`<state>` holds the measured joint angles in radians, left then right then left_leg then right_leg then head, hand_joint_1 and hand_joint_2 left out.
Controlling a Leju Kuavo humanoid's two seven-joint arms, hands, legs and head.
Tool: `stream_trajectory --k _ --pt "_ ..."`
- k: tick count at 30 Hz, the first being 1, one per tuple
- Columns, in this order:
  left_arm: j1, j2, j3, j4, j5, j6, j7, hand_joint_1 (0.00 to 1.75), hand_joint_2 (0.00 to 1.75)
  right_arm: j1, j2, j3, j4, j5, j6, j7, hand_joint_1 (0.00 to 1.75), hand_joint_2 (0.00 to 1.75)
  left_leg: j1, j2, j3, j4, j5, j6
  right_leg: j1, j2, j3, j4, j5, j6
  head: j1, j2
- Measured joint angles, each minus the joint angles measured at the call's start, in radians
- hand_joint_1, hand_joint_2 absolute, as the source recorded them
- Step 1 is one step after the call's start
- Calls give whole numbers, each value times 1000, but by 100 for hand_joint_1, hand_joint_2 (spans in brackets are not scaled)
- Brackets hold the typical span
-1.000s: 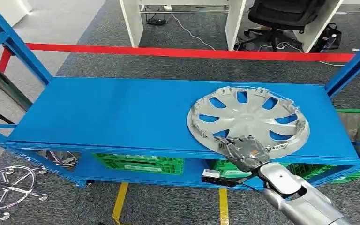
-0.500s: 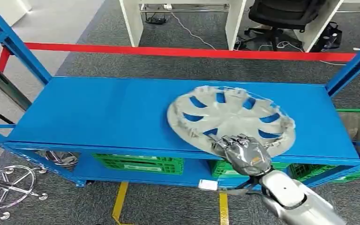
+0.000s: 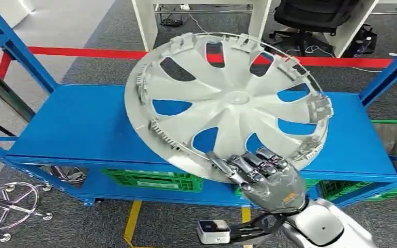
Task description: Take the parts from the cabinet and place them on the table.
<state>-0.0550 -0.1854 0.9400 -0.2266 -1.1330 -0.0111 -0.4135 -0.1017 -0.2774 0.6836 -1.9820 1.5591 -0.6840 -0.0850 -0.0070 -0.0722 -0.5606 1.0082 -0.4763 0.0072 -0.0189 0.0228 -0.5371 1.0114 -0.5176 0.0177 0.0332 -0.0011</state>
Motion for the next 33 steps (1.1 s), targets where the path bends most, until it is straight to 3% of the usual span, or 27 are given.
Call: stream_trajectory --k 10,32,33 --pt "-2 -2 0 0 -9 8 9 0 0 0 25 -2 -102 0 0 -45 175 175 0 0 0 1 0 0 0 0 0 0 0 0 0 0" --pt "-3 -4 -7 0 -40 8 -21 0 0 8 49 -10 -130 0 0 -102 175 175 0 0 0 1 0 0 0 0 0 0 0 0 0 0" --pt "-3 -3 -7 0 -40 9 -20 0 0 8 50 -10 -130 0 0 -102 175 175 -3 0 -2 8 -3 4 -4 0 0 -4 2 4 0 0"
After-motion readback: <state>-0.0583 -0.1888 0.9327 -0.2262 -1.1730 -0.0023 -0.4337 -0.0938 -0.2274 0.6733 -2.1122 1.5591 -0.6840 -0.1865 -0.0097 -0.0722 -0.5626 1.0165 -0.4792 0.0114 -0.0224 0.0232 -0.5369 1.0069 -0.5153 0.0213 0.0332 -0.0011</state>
